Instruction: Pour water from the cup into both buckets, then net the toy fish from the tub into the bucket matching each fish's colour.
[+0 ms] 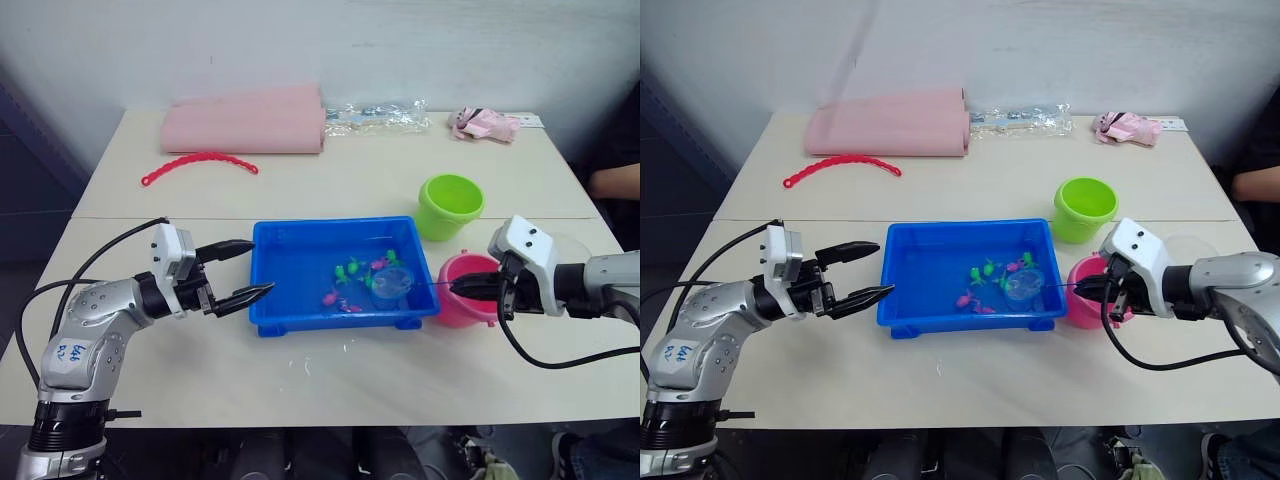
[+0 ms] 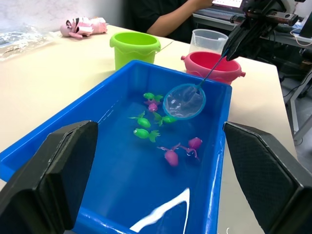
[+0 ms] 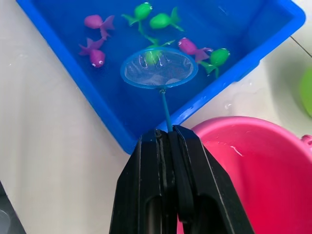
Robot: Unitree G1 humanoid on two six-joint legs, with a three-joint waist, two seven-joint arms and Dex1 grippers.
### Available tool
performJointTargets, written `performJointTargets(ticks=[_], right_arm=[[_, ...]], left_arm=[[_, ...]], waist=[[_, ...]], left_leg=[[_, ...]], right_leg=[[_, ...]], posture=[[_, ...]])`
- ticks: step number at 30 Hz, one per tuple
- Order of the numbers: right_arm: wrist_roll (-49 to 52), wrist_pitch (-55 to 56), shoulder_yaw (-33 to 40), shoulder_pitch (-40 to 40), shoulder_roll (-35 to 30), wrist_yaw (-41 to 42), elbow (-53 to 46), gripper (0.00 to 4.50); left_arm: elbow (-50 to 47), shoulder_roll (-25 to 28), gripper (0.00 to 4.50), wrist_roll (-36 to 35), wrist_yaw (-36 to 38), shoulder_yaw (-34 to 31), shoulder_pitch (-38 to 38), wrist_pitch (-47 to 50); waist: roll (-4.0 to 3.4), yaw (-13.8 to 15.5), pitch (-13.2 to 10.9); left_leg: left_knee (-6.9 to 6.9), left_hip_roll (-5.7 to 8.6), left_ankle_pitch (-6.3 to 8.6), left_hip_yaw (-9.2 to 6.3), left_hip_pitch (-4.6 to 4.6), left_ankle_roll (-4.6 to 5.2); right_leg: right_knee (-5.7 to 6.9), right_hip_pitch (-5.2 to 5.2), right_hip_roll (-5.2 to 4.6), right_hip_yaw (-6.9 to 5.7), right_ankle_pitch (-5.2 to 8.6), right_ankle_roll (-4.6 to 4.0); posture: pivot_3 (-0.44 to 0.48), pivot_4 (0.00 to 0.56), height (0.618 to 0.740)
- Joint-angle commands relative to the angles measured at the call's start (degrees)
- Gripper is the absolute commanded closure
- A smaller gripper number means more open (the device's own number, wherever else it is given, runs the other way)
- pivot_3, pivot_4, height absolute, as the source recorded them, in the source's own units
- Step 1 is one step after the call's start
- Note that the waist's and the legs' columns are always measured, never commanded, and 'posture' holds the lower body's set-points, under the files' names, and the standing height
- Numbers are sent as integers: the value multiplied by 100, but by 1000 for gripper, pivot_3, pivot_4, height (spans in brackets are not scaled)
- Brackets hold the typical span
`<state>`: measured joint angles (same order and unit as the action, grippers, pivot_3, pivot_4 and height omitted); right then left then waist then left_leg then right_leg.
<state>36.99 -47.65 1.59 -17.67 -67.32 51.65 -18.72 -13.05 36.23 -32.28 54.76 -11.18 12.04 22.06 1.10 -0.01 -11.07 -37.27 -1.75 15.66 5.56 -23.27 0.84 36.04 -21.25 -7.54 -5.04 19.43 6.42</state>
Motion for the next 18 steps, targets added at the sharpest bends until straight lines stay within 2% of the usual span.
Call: performJointTargets(ticks=[1, 7, 18], right_arm=[[-40, -114, 144, 3, 151, -19, 54, 4500], [-240, -215, 43, 82, 278, 2, 28, 4500], [-618, -160, -143, -170, 921, -279, 101, 4500]], left_arm=[[-250, -42, 46, -129, -61, -29, -36, -27], [-173, -39, 46, -140, -38, -43, 33, -33], [-34, -68, 46, -105, -3, -36, 115, -91]], waist=[[0, 0, 0], [0, -1, 0], [0, -2, 0]], left_leg=[[0, 0, 0, 1, 0, 0], [1, 0, 0, 4, 0, 0], [2, 0, -1, 10, 0, -1]], right_leg=[[0, 0, 1, 0, 0, 0], [3, -4, 3, 2, 0, 0], [6, -9, 9, 6, 0, 0]], posture=[[0, 150, 740], [0, 150, 740], [0, 150, 740]])
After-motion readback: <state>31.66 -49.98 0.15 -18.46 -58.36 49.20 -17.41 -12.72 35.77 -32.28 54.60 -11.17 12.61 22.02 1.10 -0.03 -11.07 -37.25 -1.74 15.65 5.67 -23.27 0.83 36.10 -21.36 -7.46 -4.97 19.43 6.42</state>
